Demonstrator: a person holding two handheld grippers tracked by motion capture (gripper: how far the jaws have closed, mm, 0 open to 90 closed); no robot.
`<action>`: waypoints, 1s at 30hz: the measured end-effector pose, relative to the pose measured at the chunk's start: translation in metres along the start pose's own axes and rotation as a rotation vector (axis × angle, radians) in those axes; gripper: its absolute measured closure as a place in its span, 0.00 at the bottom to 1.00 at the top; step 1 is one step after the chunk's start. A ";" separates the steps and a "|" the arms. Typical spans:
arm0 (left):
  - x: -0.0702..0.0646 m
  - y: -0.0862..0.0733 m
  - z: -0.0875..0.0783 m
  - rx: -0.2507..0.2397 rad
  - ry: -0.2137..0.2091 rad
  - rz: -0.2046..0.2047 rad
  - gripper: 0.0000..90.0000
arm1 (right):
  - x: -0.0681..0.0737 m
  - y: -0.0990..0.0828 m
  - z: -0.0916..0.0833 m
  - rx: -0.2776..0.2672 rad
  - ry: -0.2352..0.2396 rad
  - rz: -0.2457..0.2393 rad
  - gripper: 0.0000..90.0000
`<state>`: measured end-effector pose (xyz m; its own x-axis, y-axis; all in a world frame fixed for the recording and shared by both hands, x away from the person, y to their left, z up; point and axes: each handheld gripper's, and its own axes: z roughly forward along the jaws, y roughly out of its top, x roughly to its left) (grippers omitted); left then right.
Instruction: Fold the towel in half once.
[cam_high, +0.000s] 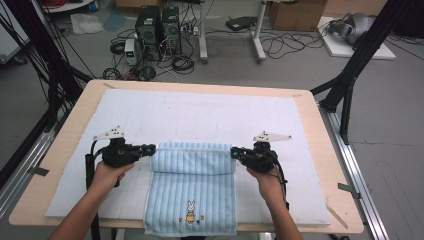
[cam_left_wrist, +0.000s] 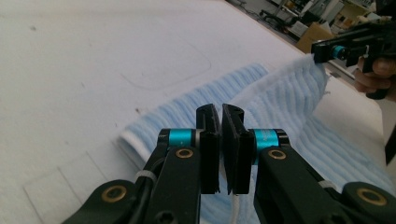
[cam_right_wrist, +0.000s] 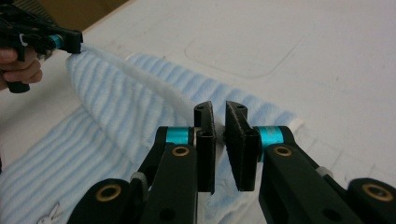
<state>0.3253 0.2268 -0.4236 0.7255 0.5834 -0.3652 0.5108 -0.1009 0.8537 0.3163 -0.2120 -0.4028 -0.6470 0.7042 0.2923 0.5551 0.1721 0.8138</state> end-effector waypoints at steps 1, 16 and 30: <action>-0.001 -0.004 -0.001 0.004 -0.013 -0.003 0.94 | 0.000 -0.003 -0.001 0.005 0.000 -0.002 0.91; -0.020 -0.028 -0.009 0.101 -0.081 0.014 0.94 | 0.015 -0.044 -0.009 0.114 0.009 -0.010 0.91; 0.007 -0.005 -0.002 -0.009 0.132 -0.039 0.56 | 0.001 -0.026 -0.002 0.040 -0.105 0.047 0.68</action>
<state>0.3267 0.2328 -0.4297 0.6374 0.6881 -0.3467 0.5328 -0.0686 0.8434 0.3004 -0.2169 -0.4226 -0.5622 0.7803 0.2738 0.6054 0.1628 0.7791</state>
